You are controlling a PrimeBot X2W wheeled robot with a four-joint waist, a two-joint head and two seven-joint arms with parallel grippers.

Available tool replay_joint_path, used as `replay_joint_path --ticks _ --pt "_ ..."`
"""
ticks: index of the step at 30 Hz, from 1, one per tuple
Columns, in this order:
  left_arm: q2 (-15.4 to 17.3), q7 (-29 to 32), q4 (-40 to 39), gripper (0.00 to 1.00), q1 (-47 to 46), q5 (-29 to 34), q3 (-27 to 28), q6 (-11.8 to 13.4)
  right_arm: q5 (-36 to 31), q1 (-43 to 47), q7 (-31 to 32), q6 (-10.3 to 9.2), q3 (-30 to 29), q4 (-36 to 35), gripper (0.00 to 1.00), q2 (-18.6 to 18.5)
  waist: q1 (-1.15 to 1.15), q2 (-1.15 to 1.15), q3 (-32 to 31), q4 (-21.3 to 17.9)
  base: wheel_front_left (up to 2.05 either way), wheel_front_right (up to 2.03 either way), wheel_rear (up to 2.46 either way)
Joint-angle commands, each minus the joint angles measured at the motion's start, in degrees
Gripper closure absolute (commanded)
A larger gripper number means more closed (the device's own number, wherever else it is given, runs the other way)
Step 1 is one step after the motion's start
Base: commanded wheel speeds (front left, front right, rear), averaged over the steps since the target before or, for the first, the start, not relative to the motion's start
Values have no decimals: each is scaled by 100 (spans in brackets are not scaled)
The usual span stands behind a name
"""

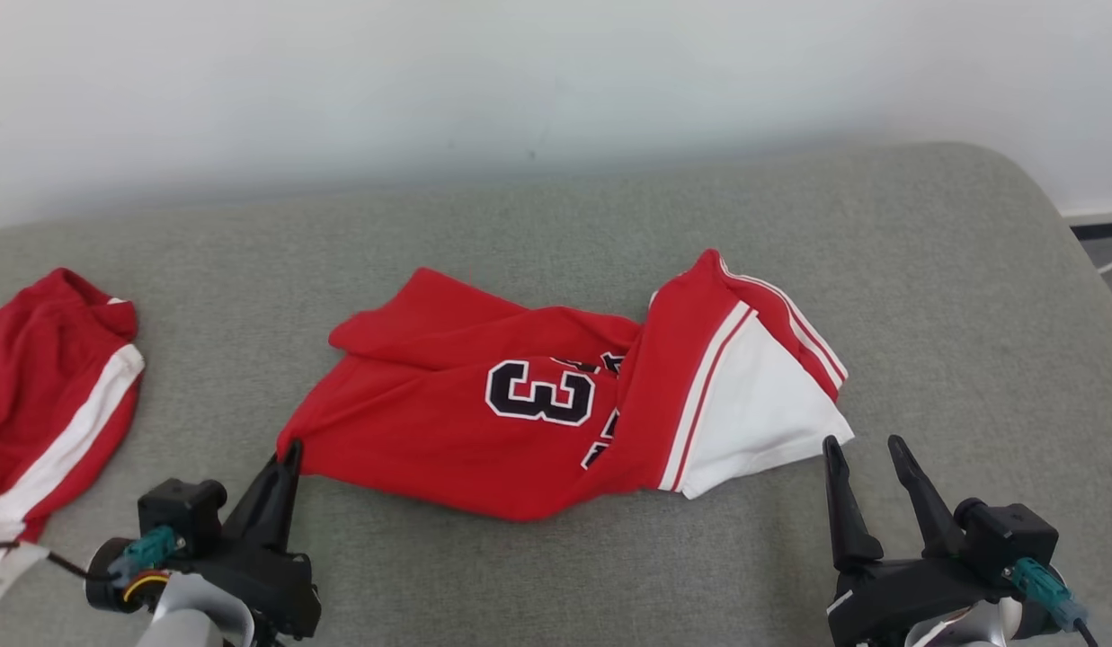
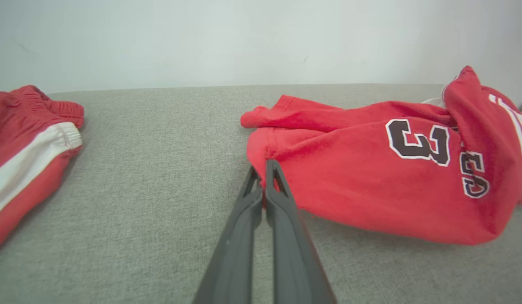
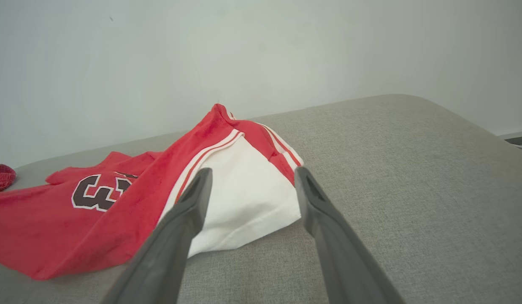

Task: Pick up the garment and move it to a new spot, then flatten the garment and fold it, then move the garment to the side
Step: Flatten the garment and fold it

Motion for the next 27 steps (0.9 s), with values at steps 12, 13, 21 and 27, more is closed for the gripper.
replay_joint_path --ticks 12,13,21,27 --pt "153 870 -2970 100 1746 37 -156 587 30 218 -14 0 -60 13 0 30 0 0 -251 549 0 0 0" --pt "158 951 -3224 100 1876 38 -182 640 32 219 -21 0 -70 13 0 30 0 0 -241 573 0 0 0" --pt "294 1445 -4405 100 2659 67 -271 912 8 152 -52 0 -85 13 0 50 0 0 -123 660 0 0 0" --pt "351 1417 -4516 100 2539 36 -207 915 40 67 -73 0 -33 63 0 48 0 0 -81 579 0 0 0"
